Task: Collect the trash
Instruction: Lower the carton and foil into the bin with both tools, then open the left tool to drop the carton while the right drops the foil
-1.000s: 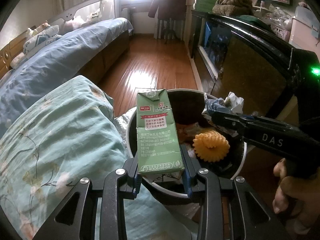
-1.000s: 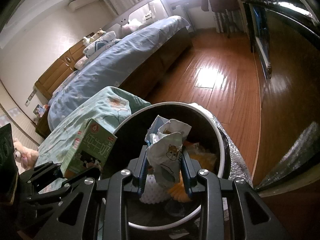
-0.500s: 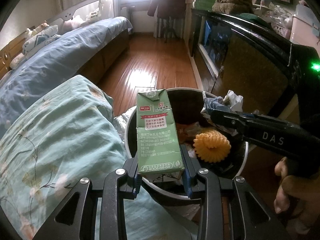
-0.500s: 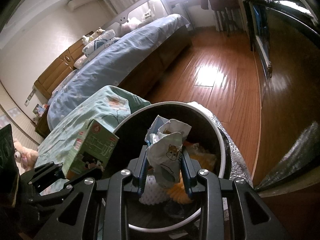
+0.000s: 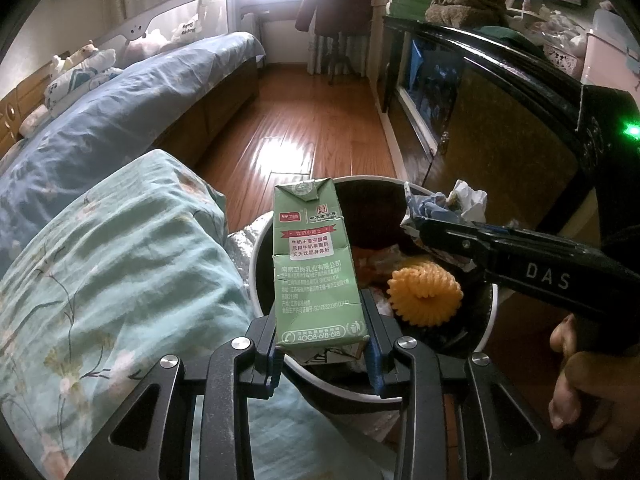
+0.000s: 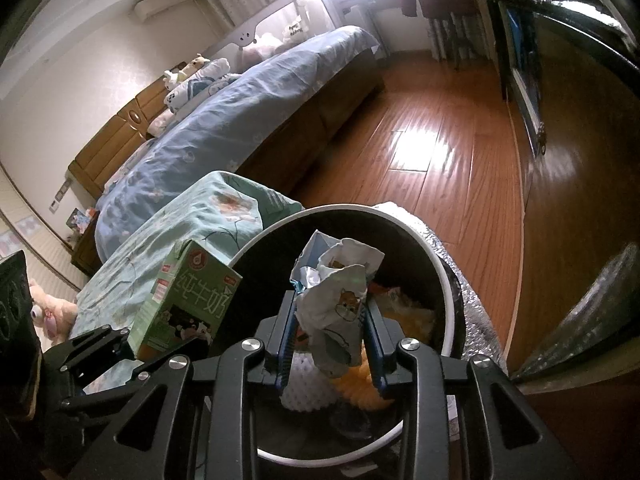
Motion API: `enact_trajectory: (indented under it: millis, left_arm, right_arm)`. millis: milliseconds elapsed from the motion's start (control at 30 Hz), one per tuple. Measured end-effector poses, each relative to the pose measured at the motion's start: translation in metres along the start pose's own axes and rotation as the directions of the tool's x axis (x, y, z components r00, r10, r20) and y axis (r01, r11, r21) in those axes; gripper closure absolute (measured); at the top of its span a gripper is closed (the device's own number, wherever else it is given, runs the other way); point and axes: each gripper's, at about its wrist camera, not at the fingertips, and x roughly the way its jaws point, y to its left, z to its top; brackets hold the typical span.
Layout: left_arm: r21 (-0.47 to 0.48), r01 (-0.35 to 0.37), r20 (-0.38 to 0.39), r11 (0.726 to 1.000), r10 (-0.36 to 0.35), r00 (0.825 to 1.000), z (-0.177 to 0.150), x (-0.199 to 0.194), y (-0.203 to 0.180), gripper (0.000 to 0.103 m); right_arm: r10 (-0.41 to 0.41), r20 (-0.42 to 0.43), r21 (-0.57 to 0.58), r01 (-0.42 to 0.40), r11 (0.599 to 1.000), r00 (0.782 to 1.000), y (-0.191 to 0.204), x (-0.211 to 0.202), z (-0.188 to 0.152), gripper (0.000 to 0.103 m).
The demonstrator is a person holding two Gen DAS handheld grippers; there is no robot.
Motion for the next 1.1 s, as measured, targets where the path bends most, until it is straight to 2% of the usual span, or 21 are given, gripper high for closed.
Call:
enact_trajectory:
  millis: [833,1000,1033,1100]
  left_arm:
    - [0.012,0.007,-0.019,1.0,-0.007,1.0,0.005,0.009,-0.005,0.071]
    - [0.016,0.01,-0.014,1.0,-0.009,1.0,0.004,0.004,-0.004,0.07]
    - [0.014,0.009,-0.012,1.0,-0.009,1.0,0.004,0.002,-0.004,0.068]
    - [0.009,0.004,-0.004,1.0,-0.004,1.0,0.003,-0.001,-0.002,0.055]
  right_arm:
    - [0.001,-0.015,0.014,-0.001,1.0,1.0,-0.003,0.001,-0.003,0.07]
    - [0.004,-0.024,0.026,-0.003,1.0,1.0,-0.003,0.001,-0.002,0.058]
    - [0.006,-0.023,0.031,-0.005,1.0,1.0,-0.003,0.0,0.0,0.051]
    - [0.011,-0.02,0.038,-0.01,0.999,1.0,-0.002,-0.002,0.0,0.046]
